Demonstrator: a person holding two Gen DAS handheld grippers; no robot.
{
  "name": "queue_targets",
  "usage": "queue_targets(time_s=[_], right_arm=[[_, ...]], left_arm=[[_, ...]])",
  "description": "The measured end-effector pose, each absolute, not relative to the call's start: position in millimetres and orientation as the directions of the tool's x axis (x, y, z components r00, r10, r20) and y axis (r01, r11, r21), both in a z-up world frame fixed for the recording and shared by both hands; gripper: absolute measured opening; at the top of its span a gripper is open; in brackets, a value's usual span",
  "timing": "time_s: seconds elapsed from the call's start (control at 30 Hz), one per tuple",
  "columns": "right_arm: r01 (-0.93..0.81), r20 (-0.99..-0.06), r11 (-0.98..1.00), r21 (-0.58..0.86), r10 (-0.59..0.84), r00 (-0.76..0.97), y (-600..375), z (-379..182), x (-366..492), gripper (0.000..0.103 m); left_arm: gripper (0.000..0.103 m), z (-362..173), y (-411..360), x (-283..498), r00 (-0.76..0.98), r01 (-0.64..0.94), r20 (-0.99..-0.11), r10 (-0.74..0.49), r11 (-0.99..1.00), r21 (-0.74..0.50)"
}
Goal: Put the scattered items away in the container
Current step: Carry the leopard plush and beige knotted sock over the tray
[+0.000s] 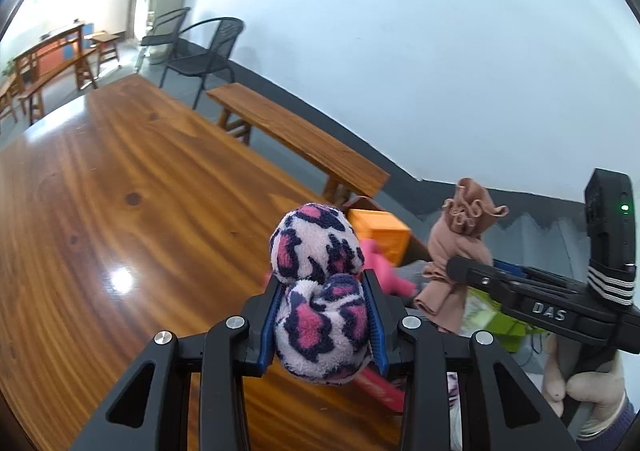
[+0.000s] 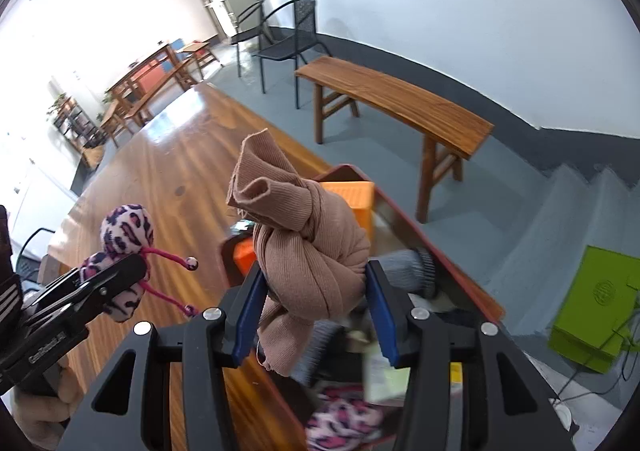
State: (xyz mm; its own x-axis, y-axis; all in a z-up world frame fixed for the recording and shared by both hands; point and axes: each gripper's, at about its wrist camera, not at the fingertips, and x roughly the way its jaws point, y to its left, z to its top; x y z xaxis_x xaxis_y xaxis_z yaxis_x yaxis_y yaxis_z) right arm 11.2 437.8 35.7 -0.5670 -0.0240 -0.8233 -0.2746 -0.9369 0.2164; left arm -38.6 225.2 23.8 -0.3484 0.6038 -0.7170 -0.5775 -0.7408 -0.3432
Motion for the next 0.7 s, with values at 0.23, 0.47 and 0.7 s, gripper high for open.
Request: queue_targets(time_s=[0.23,0.47,0.7], right_arm=[[-0.325,-0.828,-0.915,0.239,-0.017,-0.561,472.1,26.5,29.4,0.053],[-0.332,-0.831,-0.906,0.263,-0.038,-0.554,490.7,11.3,32.5,0.053],[-0.320,-0.844,-0.908,0.270,-0.063,-0.533,497.7,-2.4,24.0,0.053]], left_arm=[[0.038,22.5,281.6,-19.9,-0.281,-0.638,-0.726,0.628,-0.687,-0.347],[0.038,-4.5,317.5,-7.8,-0.211,-0.669,-0.765,0.608,-0.660,-0.340],[0.041,-39.5,324.1,-16.5,-0.201,-0.644,-0.791,0.577,-0.687,-0.337]])
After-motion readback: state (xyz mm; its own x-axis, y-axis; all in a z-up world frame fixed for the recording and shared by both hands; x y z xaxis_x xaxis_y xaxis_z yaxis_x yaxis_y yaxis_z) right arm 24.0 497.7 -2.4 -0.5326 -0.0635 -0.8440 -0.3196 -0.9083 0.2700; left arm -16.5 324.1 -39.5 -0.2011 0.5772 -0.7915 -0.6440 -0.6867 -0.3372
